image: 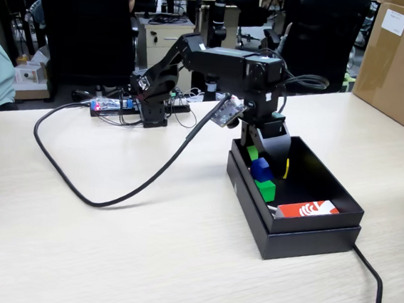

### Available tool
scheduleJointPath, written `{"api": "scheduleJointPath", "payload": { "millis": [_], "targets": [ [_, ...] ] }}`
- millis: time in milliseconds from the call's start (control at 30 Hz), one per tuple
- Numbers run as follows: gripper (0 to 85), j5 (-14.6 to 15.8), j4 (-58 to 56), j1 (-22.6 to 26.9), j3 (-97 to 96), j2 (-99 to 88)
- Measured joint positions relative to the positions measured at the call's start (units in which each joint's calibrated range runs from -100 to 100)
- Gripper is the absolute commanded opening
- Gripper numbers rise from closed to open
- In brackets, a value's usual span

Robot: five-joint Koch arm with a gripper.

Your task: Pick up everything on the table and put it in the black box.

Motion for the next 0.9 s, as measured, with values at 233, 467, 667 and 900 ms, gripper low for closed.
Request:
{"api": "scheduleJointPath", "payload": {
  "millis": [233, 467, 667, 900],
  "targets": [
    [47.7, -2.34, 0.23, -3.96, -16.61, -39.61],
    [48.0, -7.91, 12.23, -13.28, -46.46, -68.87],
    [51.6, -9.96, 20.52, -15.58, -68.74, -87.77],
    [51.5, -10.35, 32.68, -16.9, -94.66, -102.52]
  ]
}}
